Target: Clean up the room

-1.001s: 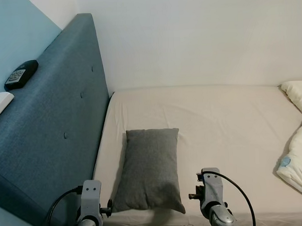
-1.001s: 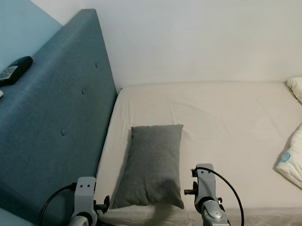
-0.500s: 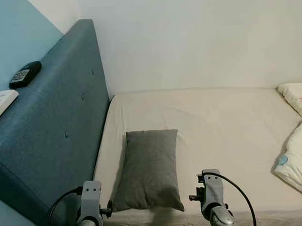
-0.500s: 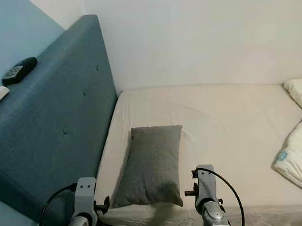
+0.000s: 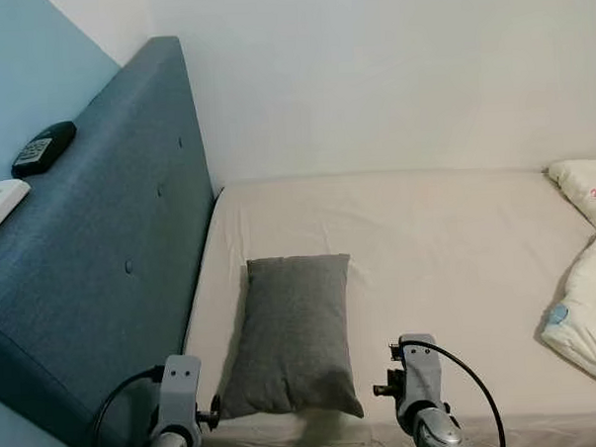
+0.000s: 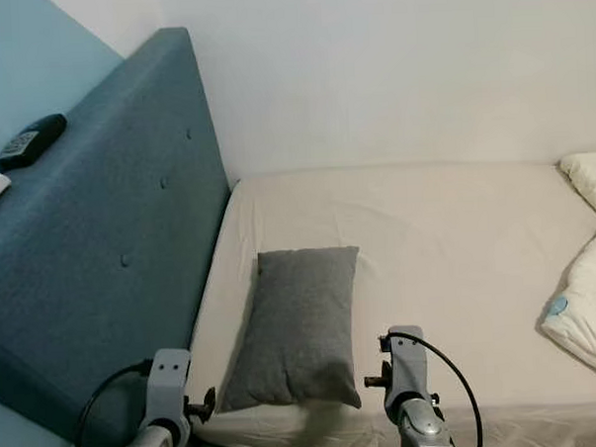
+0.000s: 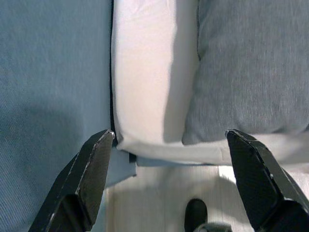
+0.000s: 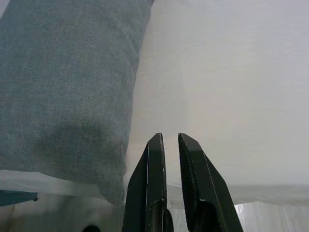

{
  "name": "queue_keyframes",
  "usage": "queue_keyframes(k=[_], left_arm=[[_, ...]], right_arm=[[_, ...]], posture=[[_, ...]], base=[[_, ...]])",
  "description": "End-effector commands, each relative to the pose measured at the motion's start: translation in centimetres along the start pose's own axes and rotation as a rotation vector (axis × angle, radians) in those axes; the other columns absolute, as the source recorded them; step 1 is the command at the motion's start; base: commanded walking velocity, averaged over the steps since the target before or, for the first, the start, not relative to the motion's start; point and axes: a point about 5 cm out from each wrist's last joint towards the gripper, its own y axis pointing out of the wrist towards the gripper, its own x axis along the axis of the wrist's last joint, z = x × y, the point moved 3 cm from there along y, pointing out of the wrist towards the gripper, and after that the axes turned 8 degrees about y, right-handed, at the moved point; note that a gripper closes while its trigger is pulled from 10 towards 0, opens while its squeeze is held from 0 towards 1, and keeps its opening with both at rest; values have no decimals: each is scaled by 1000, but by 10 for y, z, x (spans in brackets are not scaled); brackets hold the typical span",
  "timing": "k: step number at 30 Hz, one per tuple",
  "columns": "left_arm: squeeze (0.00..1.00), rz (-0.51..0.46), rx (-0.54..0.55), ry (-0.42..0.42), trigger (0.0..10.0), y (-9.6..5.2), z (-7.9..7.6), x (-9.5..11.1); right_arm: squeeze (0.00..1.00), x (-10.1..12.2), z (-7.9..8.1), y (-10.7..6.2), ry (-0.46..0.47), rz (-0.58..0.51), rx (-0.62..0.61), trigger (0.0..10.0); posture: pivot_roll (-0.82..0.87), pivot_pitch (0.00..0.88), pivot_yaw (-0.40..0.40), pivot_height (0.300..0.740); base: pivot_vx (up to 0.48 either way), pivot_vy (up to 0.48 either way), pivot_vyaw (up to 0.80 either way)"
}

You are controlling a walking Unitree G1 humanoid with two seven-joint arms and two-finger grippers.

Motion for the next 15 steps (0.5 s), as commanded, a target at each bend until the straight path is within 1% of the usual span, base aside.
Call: queue_keyframes(k=[1, 15], left_arm=[[0, 19, 0, 14, 10000, -1, 4, -4], [0, 19, -10, 17, 10000, -1, 1, -3]], right_arm=[[0, -2, 0, -1, 25, -4, -7, 10000], [0, 0, 1, 0, 28, -5, -3, 10000]], posture=[[24, 122, -13, 670], [25, 122, -11, 670]], base=[[0, 0, 0], [0, 0, 0]])
